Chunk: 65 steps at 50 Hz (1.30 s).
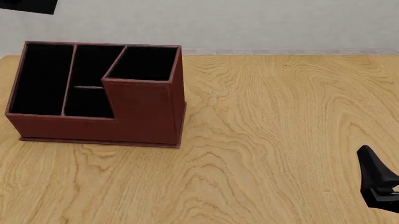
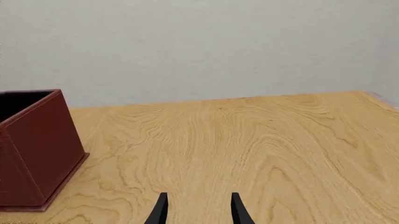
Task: Pick up the book and place it in the left compartment of the caddy.
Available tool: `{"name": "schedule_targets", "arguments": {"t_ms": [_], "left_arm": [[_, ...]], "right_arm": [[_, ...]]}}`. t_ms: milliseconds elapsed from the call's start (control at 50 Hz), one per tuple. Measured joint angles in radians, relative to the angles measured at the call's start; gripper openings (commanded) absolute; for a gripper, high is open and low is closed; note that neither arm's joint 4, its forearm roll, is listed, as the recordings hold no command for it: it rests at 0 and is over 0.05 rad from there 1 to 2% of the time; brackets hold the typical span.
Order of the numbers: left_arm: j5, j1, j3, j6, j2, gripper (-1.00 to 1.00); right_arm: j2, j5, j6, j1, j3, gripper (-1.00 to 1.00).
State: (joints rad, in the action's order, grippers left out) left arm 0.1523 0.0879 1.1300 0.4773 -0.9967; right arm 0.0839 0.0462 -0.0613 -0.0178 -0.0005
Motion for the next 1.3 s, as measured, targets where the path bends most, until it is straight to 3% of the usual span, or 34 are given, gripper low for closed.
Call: {"name": "schedule_targets", "arguments": {"t_ms": [420, 800, 1300], "left_arm": [[0.155, -0.144, 0.130, -0.050, -0.064, -1.00], [0.314, -0.231, 0.177, 0.055, -0.124, -1.00], [0.466, -0.279, 0.265, 0.071, -0.228, -1.00]], "right_arm": [[0.003, 0.002, -0.007, 0.001, 0.000, 1.00], [-0.009, -0.006, -0.016, -0.002, 0.000, 1.00], [-0.010, -0.003, -0.025, -0.011, 0.000, 1.00]]}}
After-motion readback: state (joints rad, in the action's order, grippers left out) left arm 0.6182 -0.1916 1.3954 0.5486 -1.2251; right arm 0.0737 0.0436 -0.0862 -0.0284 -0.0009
